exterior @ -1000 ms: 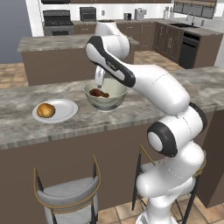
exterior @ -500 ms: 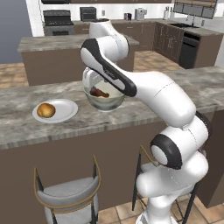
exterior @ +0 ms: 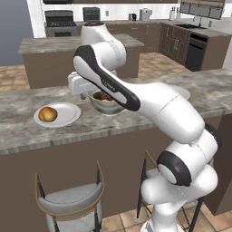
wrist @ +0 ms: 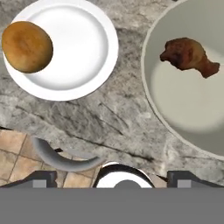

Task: Pick the chicken drumstick and potato from their plates and place them in the bowl. Then put the bowl in the fridge.

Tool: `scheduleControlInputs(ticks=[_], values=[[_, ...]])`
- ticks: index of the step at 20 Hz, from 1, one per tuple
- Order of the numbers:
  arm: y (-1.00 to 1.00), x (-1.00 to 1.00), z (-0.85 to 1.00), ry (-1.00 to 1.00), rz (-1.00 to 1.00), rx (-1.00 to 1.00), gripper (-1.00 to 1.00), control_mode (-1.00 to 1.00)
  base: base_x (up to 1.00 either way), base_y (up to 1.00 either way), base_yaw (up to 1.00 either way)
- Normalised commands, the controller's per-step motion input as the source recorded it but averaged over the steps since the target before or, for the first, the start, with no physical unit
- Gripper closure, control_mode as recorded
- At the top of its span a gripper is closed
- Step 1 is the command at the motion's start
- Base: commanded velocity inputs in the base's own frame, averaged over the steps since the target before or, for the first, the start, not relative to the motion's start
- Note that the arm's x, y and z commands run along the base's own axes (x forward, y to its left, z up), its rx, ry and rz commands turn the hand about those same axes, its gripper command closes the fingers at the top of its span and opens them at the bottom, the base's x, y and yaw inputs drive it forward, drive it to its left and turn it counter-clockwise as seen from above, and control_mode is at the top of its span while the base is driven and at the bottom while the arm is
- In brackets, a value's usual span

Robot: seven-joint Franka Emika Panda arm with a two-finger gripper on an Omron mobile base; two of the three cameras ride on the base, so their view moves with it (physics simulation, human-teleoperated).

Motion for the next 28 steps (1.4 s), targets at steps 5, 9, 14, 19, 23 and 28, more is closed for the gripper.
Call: scheduleControlInputs(ticks=[5, 9, 14, 19, 23, 28], values=[[0.49, -0.22, 0.00, 0.00, -0.22, 0.05, -1.00, -1.00, 0.00, 0.00, 0.00], [0.52, -0.08, -0.05, 0.01, -0.27, 0.01, -1.00, -1.00, 0.00, 0.00, 0.00], [0.52, -0.03, -0.07, 0.01, -0.31, 0.02, -1.00, -1.00, 0.00, 0.00, 0.00], [0.45, 0.03, -0.08, 0.02, -0.32, 0.01, -1.00, -1.00, 0.00, 0.00, 0.00], [0.37, 0.02, -0.16, 0.00, -0.33, 0.03, -1.00, -1.00, 0.00, 0.00, 0.00], [0.27, 0.16, -0.11, 0.05, -0.38, 0.02, -1.00, -1.00, 0.00, 0.00, 0.00]])
